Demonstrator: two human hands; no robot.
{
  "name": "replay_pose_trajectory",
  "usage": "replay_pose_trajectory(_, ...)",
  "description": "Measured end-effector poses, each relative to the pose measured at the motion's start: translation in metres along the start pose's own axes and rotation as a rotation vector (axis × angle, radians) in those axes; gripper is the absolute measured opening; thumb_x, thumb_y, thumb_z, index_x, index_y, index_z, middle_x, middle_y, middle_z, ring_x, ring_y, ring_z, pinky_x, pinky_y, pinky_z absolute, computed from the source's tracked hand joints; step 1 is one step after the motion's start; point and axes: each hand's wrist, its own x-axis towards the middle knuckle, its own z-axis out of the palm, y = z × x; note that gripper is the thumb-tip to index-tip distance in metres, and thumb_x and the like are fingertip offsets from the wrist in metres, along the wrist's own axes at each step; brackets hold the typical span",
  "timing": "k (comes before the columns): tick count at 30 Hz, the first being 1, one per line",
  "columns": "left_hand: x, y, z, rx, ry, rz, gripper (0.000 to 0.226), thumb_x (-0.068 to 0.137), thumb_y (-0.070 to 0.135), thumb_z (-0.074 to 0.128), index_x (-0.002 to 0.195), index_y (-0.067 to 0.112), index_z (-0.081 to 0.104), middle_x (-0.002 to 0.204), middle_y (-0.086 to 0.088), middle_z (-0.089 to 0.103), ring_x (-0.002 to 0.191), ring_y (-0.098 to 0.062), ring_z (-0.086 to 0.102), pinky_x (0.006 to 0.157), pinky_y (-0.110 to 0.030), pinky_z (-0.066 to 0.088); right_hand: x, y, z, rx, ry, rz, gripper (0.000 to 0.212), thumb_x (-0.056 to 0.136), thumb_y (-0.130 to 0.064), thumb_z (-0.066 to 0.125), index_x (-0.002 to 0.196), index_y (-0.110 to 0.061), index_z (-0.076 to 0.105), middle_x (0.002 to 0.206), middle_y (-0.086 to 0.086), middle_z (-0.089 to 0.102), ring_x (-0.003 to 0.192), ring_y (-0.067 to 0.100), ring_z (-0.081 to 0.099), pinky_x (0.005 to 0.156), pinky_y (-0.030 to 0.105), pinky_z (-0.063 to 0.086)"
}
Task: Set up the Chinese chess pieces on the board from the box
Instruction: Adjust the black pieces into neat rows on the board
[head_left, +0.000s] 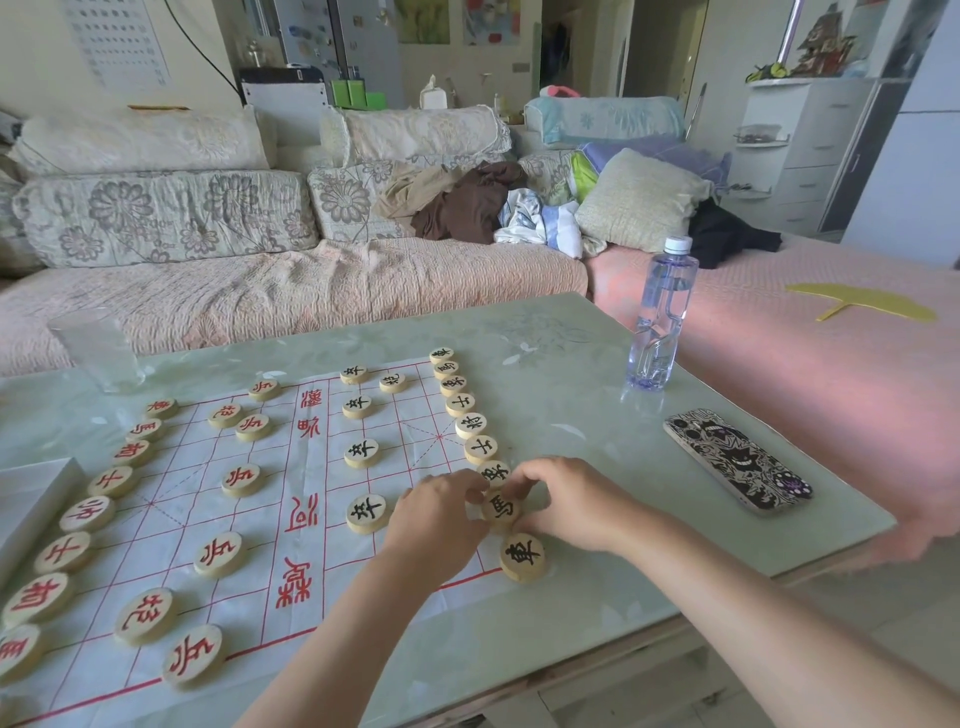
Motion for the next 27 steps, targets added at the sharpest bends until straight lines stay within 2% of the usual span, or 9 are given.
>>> replay_pose_trajectory(4,-0.001,-0.001,0.0,-0.058,0.025,-0.003,0.037,0.08,0.031,0.068,0.116,0.038,0.06,0.1,0.022,0.065,0.098,-0.008,0.058,0.089,-0.031,0.047,-0.002,-0.002,-0.005,0.015,0.023,0.011,0.029,0.074,-0.028,0.084,0.098,-0.035,0.069,0.084,-0.022,0.06,0.062,-0.006,0.049,0.058,0.013,0.035)
replay_pose_trajectory(8,-0.001,-0.005,0.0,-0.084,0.031,-0.011,0.032,0.081,0.033,0.068,0.111,0.038,0.06,0.09,0.022,0.064,0.087,-0.004,0.055,0.083,-0.027,0.047,-0.007,-0.002,-0.013,0.053,0.035,-0.012,0.02,0.084,-0.014,0.075,0.1,-0.026,0.072,0.059,-0.043,0.052,0.052,-0.007,0.048,0.053,0.011,0.035)
replay_pose_trajectory(12,-0.003,-0.005,0.002,-0.024,0.025,0.011,0.036,0.081,0.034,0.069,0.116,0.037,0.059,0.104,0.02,0.062,0.099,-0.008,0.054,0.087,-0.028,0.045,-0.011,-0.005,-0.012,0.036,0.015,-0.007,0.019,0.086,-0.019,0.075,0.103,-0.027,0.071,0.064,-0.028,0.055,0.06,-0.023,0.047,0.057,0.005,0.036)
replay_pose_trajectory(17,-0.002,-0.004,0.003,-0.04,0.007,0.03,0.039,0.081,0.03,0.067,0.118,0.038,0.058,0.104,0.023,0.064,0.1,-0.008,0.054,0.089,-0.028,0.044,-0.009,-0.006,-0.01,0.048,-0.013,-0.011,0.024,0.08,-0.022,0.08,0.098,-0.032,0.069,0.074,-0.024,0.054,0.061,-0.022,0.048,0.056,0.005,0.035)
replay_pose_trajectory(19,-0.002,-0.004,0.003,-0.03,0.009,0.03,0.039,0.08,0.031,0.068,0.118,0.038,0.058,0.103,0.023,0.064,0.1,-0.008,0.054,0.089,-0.028,0.044,-0.009,-0.006,-0.012,0.054,-0.011,-0.01,0.024,0.082,-0.017,0.077,0.098,-0.032,0.068,0.07,-0.03,0.057,0.061,-0.023,0.048,0.057,0.004,0.035)
replay_pose_trajectory(21,-0.001,-0.003,0.002,-0.02,0.013,0.027,0.039,0.081,0.033,0.068,0.118,0.039,0.057,0.105,0.022,0.064,0.101,-0.009,0.054,0.09,-0.029,0.044,-0.01,-0.005,-0.014,0.063,-0.016,-0.007,0.025,0.083,-0.016,0.078,0.102,-0.028,0.069,0.061,-0.045,0.051,0.059,-0.025,0.047,0.057,0.003,0.036)
replay_pose_trajectory(23,0.0,-0.001,0.002,-0.029,0.007,0.031,0.039,0.08,0.034,0.069,0.117,0.038,0.058,0.105,0.022,0.064,0.101,-0.01,0.054,0.09,-0.03,0.044,-0.01,-0.005,-0.015,0.076,-0.021,-0.01,0.028,0.08,-0.018,0.081,0.105,-0.025,0.069,0.059,-0.049,0.047,0.058,-0.024,0.047,0.057,0.003,0.036)
replay_pose_trajectory(25,0.001,0.0,0.003,-0.04,0.002,0.035,0.038,0.08,0.034,0.069,0.117,0.036,0.059,0.105,0.022,0.065,0.1,-0.011,0.055,0.09,-0.031,0.045,-0.01,-0.006,-0.013,0.084,-0.019,-0.018,0.03,0.079,-0.02,0.083,0.104,-0.026,0.069,0.069,-0.037,0.058,0.059,-0.022,0.049,0.058,0.003,0.036)
replay_pose_trajectory(27,0.001,0.001,0.005,-0.038,0.006,0.039,0.037,0.08,0.035,0.069,0.115,0.036,0.06,0.103,0.022,0.066,0.098,-0.011,0.055,0.09,-0.032,0.045,-0.009,-0.004,-0.012,0.085,-0.018,-0.022,0.031,0.077,-0.021,0.084,0.103,-0.028,0.069,0.088,-0.022,0.065,0.061,-0.021,0.05,0.06,0.004,0.036)
